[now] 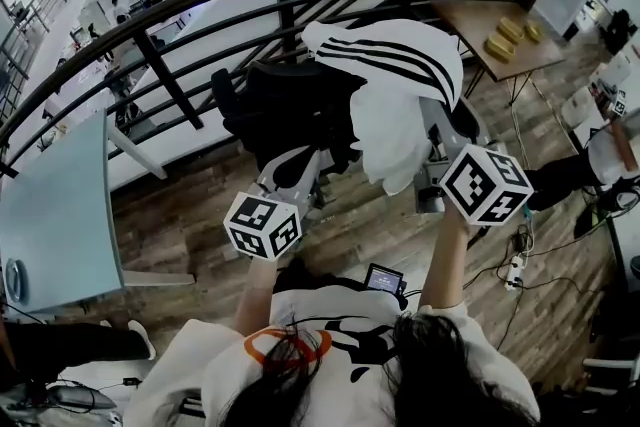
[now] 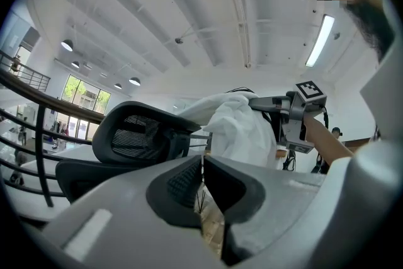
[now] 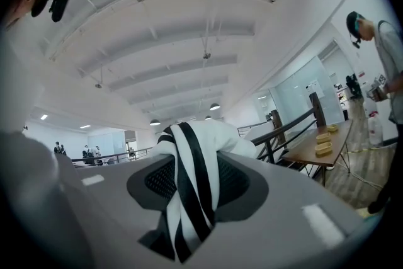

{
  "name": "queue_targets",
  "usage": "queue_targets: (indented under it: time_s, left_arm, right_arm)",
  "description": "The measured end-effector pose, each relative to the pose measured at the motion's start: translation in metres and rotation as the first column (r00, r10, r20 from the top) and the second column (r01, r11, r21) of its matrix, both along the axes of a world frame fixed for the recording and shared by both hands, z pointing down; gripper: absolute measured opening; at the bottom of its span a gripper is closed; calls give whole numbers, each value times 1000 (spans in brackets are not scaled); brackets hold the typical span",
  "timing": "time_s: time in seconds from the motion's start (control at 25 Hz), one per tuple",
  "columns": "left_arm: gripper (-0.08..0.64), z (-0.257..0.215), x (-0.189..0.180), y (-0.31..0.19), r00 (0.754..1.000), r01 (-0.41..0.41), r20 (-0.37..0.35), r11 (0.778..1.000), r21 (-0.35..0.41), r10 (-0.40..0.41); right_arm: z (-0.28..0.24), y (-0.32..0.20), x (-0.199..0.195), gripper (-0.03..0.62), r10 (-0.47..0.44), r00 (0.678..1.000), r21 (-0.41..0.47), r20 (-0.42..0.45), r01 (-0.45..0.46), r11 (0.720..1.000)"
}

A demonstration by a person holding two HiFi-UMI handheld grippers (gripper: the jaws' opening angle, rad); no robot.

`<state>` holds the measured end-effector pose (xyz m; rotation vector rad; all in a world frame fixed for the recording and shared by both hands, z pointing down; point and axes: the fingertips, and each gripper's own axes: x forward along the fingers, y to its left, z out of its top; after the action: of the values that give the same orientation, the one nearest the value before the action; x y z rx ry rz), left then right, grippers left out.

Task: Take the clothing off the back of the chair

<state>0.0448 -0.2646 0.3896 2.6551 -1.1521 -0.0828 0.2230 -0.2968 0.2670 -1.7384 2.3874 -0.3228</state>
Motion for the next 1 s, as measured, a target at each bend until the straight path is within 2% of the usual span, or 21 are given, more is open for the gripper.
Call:
queue_targets:
  time_s: [0.4, 0.6, 1.0]
  left_arm:
    - [0, 4, 34, 38, 999, -38, 7, 999, -4, 38]
    - [0, 6, 34, 48, 999, -38, 9, 999, -7, 38]
    - [0, -2, 20, 55, 999, -54, 0, 998, 13, 54]
  right_arm:
    - [3, 39, 18, 170, -9, 1000, 10, -26, 9, 1000]
    - [8, 48, 17, 170, -8, 1000, 2, -25, 9, 1000]
    - [-12, 74, 8, 170, 22, 999, 48, -29, -20, 999]
